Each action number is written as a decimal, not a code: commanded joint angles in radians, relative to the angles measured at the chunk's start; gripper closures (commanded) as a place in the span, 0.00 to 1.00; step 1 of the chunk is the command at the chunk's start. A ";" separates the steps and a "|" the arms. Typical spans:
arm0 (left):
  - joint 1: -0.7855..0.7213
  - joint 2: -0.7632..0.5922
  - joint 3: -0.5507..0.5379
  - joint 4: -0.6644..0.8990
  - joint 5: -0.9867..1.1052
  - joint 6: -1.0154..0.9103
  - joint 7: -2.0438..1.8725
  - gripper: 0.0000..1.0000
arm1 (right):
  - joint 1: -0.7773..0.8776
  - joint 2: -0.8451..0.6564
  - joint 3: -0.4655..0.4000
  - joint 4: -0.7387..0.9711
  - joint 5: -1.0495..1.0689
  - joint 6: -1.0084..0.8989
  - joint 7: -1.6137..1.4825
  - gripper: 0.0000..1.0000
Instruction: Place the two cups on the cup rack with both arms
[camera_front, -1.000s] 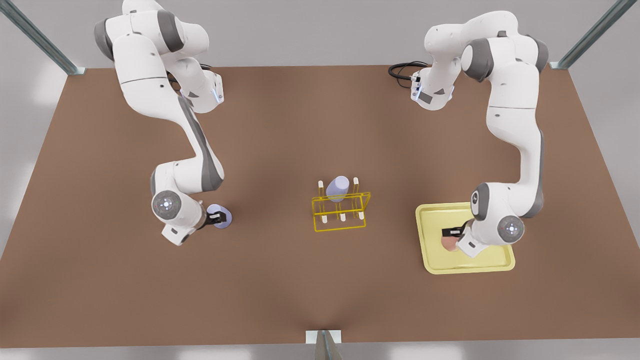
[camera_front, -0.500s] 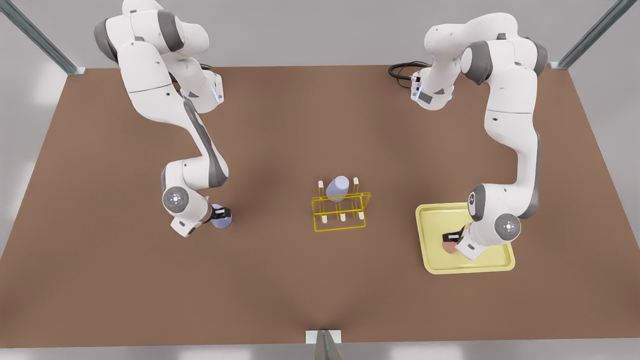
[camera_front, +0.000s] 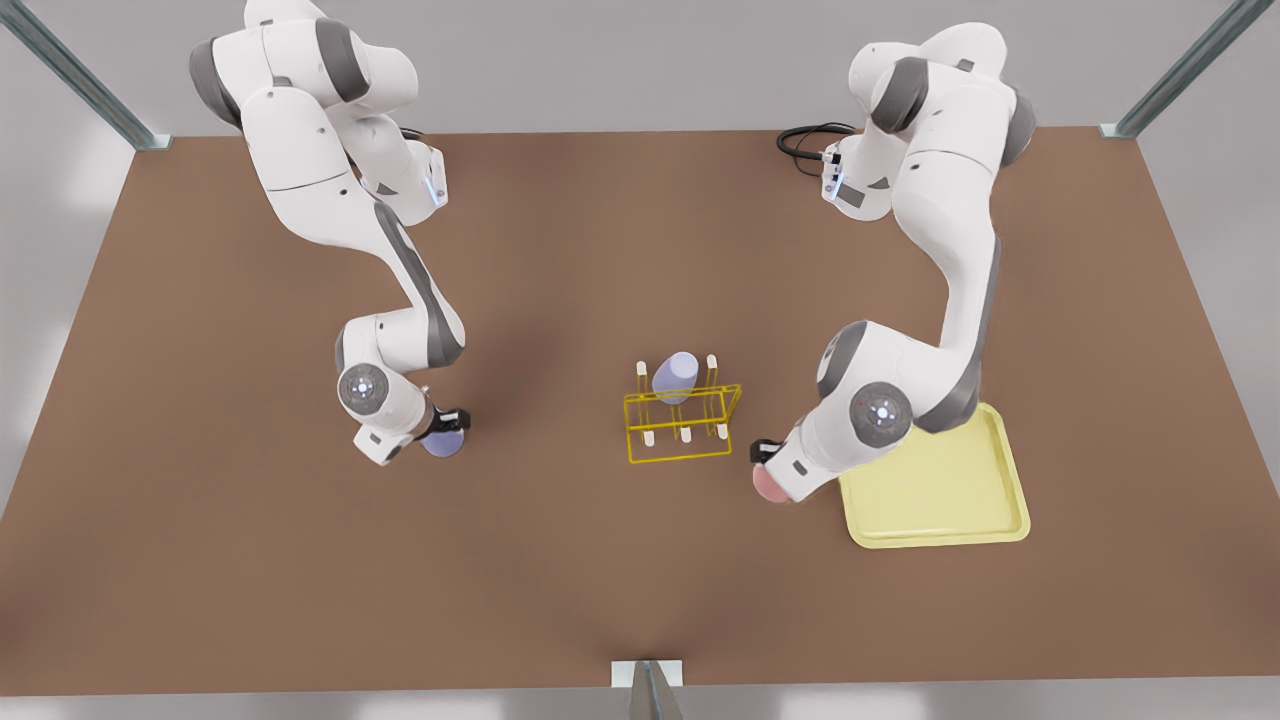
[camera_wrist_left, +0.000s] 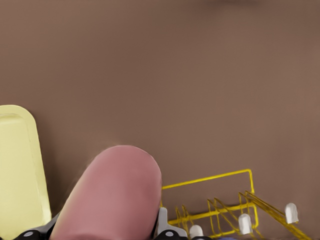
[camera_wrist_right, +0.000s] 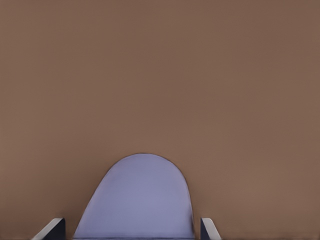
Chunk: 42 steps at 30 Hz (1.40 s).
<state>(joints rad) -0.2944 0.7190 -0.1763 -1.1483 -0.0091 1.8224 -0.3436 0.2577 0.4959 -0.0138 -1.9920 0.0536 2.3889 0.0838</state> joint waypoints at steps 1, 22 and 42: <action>-0.041 0.005 0.000 0.021 -0.019 -0.146 -0.600 0.21 | 0.000 -0.002 0.000 -0.007 0.002 0.010 -0.009 0.00; -0.013 0.039 0.040 0.160 -0.037 -0.336 -0.549 0.00 | -0.008 -0.057 0.043 -0.002 0.058 0.001 -0.026 0.21; 0.256 -0.525 0.058 -0.331 0.084 -0.453 0.341 0.00 | 0.090 0.266 0.219 0.702 0.396 -0.004 -0.018 0.20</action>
<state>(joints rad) -0.0395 0.2364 -0.1089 -1.4346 0.0926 1.3175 -0.2703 0.3370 0.7392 0.2052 -1.3202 0.4210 2.3933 0.0472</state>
